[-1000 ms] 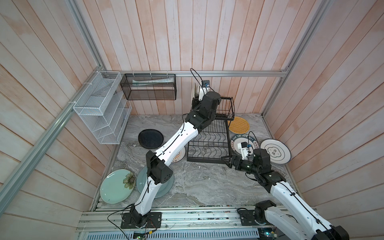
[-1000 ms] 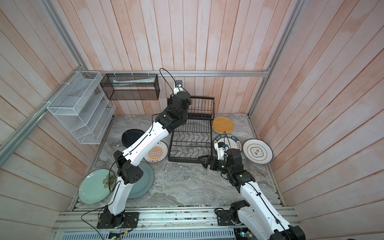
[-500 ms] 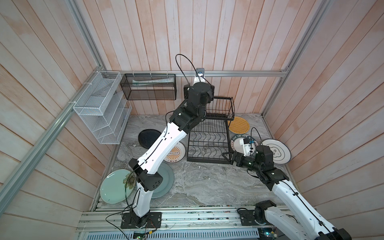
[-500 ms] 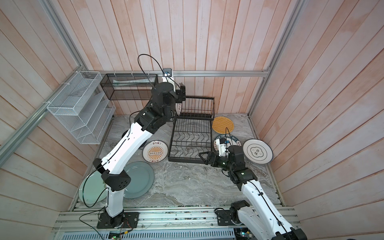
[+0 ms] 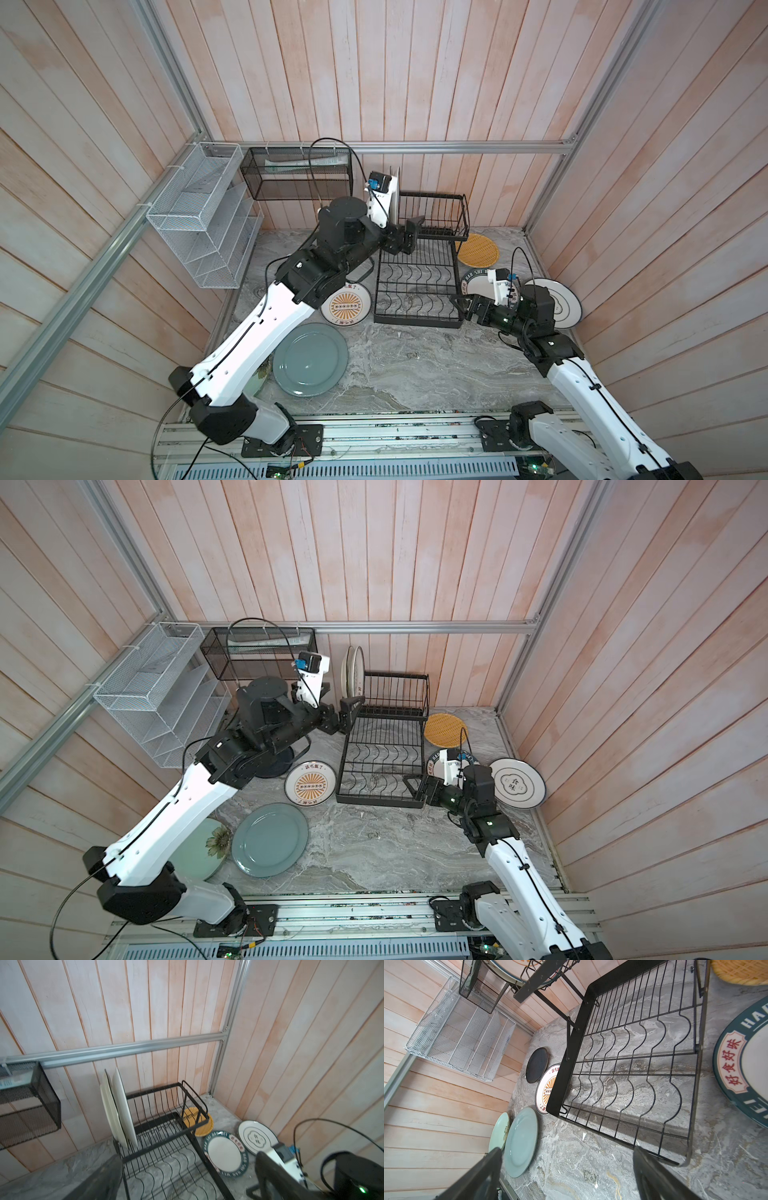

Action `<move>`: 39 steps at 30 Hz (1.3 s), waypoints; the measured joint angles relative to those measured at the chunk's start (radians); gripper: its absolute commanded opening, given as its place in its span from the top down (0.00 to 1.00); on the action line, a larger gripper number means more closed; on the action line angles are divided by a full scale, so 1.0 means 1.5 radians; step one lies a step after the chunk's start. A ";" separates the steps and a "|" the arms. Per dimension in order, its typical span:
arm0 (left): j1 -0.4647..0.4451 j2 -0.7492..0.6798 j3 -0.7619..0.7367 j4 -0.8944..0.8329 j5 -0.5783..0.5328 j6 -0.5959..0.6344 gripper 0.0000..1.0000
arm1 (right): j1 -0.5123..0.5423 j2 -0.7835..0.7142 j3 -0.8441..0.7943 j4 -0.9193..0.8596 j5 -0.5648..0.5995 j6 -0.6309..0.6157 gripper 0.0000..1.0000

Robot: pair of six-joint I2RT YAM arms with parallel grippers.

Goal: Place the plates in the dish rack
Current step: 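Open the left gripper and draw it back from the rack, then reach the right gripper to the green-rimmed plate while the left arm retracts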

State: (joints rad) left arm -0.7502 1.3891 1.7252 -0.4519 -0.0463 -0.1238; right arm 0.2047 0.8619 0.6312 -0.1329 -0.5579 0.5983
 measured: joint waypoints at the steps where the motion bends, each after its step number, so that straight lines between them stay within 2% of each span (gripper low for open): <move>1: 0.002 -0.039 -0.042 0.012 0.012 -0.002 0.00 | -0.003 0.000 0.000 0.002 0.000 0.001 0.02; 6: 0.003 -0.223 -0.258 0.091 0.038 -0.001 0.00 | -0.022 -0.001 0.000 0.019 0.001 0.008 0.02; 10: 0.003 -0.322 -0.418 0.129 0.035 0.000 0.00 | -0.046 -0.008 -0.001 0.028 0.014 0.014 0.02; 17: 0.004 -0.374 -0.652 0.160 0.006 -0.016 0.00 | -0.131 -0.010 -0.055 0.062 0.054 0.033 0.02; 24: 0.005 -0.361 -0.681 0.212 0.028 -0.043 0.00 | -0.274 -0.010 -0.160 0.091 0.081 0.066 0.02; 30: 0.005 -0.335 -0.681 0.214 0.097 -0.047 0.00 | -0.381 0.021 -0.226 0.137 0.075 0.089 0.06; 34: 0.005 -0.347 -0.680 0.211 0.141 -0.043 0.00 | -0.419 0.076 -0.248 0.187 0.058 0.108 0.09; 39: 0.005 -0.367 -0.680 0.212 0.158 -0.042 0.00 | -0.421 0.153 -0.251 0.257 0.043 0.125 0.10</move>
State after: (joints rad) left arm -0.7422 0.8379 0.7055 -0.1341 0.1909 -0.1871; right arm -0.4271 1.0912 0.2550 0.2531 -0.4931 0.7853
